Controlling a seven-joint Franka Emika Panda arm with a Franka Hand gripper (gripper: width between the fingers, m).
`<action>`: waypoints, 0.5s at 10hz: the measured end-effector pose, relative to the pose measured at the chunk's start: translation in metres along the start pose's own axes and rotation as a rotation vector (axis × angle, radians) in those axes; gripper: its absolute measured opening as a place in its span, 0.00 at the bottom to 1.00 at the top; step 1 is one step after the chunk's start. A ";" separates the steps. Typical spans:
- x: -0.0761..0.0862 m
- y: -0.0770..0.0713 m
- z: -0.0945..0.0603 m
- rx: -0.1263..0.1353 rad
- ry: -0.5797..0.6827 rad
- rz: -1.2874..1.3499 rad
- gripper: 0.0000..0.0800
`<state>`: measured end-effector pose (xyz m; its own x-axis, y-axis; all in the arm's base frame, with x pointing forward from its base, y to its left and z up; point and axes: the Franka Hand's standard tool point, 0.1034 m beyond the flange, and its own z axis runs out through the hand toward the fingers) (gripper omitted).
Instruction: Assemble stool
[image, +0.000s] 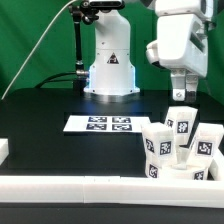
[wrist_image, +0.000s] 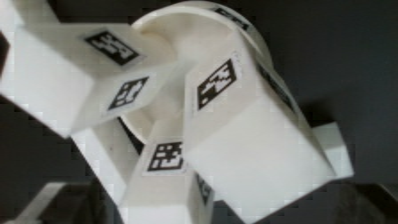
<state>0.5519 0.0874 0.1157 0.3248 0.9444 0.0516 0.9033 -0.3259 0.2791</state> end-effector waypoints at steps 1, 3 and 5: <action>-0.001 0.000 0.001 -0.001 -0.003 -0.051 0.81; -0.004 0.001 0.002 -0.004 -0.014 -0.206 0.81; -0.006 0.000 0.004 -0.004 -0.027 -0.357 0.81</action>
Offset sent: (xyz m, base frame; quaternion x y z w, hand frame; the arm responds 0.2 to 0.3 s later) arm 0.0008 -0.0007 -0.0014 0.0041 -0.0106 -0.1507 0.9885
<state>0.5510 0.0820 0.1119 -0.0039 0.9971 -0.0755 0.9600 0.0248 0.2788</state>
